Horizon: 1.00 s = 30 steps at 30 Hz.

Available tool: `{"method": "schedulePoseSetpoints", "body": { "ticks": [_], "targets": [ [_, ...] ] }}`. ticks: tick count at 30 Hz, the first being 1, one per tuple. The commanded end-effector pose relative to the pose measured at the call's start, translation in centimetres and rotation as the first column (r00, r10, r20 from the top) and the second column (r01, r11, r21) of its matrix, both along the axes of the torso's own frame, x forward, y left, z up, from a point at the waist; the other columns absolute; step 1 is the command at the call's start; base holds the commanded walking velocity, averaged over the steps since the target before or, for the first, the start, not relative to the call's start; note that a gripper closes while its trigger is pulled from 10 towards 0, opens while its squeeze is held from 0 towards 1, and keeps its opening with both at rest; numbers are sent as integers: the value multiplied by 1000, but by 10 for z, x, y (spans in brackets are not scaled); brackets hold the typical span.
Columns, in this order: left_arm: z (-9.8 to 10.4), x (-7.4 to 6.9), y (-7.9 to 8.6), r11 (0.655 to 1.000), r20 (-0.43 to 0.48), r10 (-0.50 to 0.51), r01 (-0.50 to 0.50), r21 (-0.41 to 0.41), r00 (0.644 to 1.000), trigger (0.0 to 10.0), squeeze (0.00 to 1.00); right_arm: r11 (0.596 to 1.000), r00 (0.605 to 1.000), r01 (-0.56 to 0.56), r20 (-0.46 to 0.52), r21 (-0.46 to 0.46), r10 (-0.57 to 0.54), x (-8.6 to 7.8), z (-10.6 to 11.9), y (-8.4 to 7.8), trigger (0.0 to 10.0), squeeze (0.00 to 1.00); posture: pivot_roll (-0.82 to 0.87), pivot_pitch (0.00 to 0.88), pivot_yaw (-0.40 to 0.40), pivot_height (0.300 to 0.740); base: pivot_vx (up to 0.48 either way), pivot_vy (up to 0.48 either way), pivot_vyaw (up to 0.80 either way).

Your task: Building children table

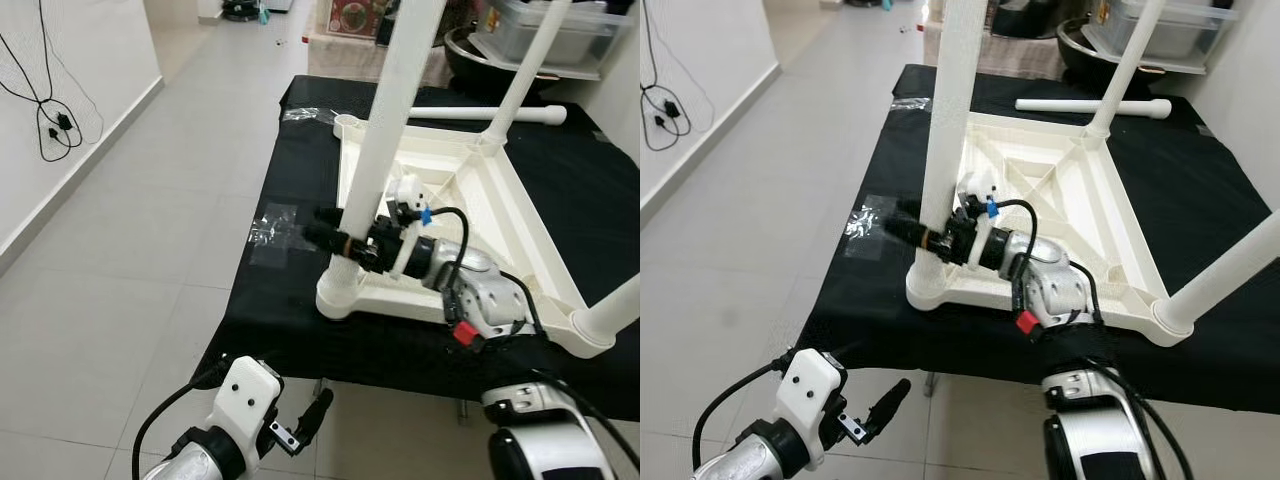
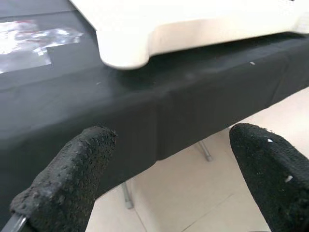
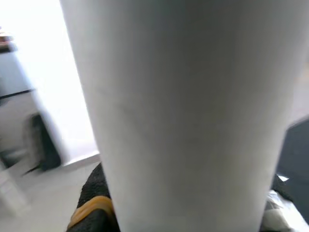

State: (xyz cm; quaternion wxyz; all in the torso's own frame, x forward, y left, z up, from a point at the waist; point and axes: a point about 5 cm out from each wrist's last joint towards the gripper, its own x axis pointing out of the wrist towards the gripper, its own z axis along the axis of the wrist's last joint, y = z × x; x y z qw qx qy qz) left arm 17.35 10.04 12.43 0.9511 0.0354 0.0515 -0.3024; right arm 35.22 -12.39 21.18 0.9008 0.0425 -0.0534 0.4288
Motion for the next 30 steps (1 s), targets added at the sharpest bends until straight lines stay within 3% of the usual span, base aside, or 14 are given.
{"method": "schedulePoseSetpoints", "body": {
  "ticks": [1,4,5,8,10,12,14,18,20,23,24,27,28,30],
  "targets": [
    [-1,-2,-1,1000,-13,-7,7,-8,1000,10000,0,980,980,197,-21,38,-197,2,-3,-22,0,0,142,93,-110,740,0,0,0],
    [-2,-2,-1,1000,-13,-9,9,-8,1000,10000,0,944,945,328,-19,38,-327,1,-5,-28,0,0,138,89,-107,740,0,0,0],
    [-2,-2,-1,1000,-15,-12,12,-8,1000,10000,0,832,833,554,-17,28,-553,-2,-10,-40,0,0,133,86,-104,740,0,0,0],
    [-3,-1,-1,1000,-16,-12,12,-9,1000,10000,0,640,640,769,-2,-5,-769,-9,-12,-55,0,0,132,86,-102,740,0,0,0],
    [-3,-1,-1,1000,-16,-12,12,-9,1000,10000,0,640,640,769,-2,-5,-769,-9,-12,-55,0,0,132,86,-102,740,0,0,0],
    [-3,0,-1,1000,-15,-13,12,-8,1000,10000,0,442,441,897,-31,-23,-897,-23,-15,-57,0,0,131,82,-104,740,0,0,0],
    [-3,0,-1,1000,-14,-12,12,-7,1000,10000,0,354,350,935,-85,-37,-933,-34,-19,-48,0,0,136,85,-106,740,0,0,0],
    [-3,0,-1,1000,-13,-10,10,-6,1000,10000,0,340,334,940,-113,-40,-936,-37,-21,-36,0,0,139,83,-109,740,0,0,0],
    [-2,0,-1,1000,-12,-8,8,-5,1000,10000,0,425,419,905,-178,5,-891,-35,-23,-17,10000,0,135,86,-109,740,0,0,0],
    [-2,0,-1,1000,-12,-7,7,-5,1000,10000,0,457,453,889,-193,28,-870,-34,-22,-12,10000,0,134,88,-108,740,0,0,0],
    [-2,0,-1,1000,-12,-8,8,-6,1000,10000,0,492,493,869,-187,54,-850,-34,-20,-7,10000,1000,131,87,-108,740,0,0,0],
    [-2,0,-1,1000,-12,-8,7,-9,1000,10000,0,503,509,861,-137,76,-850,-34,-16,-9,10000,1000,127,89,-109,740,0,0,0],
    [-2,0,-1,1000,-12,-8,8,-10,1000,10000,0,513,520,854,-128,86,-845,-32,-15,-12,10000,0,127,90,-108,740,0,0,0],
    [-2,1,-1,1000,-13,-9,8,-10,1000,10000,0,532,541,841,-109,103,-834,-28,-12,-19,10000,0,125,90,-107,740,0,0,0]
  ]
}}
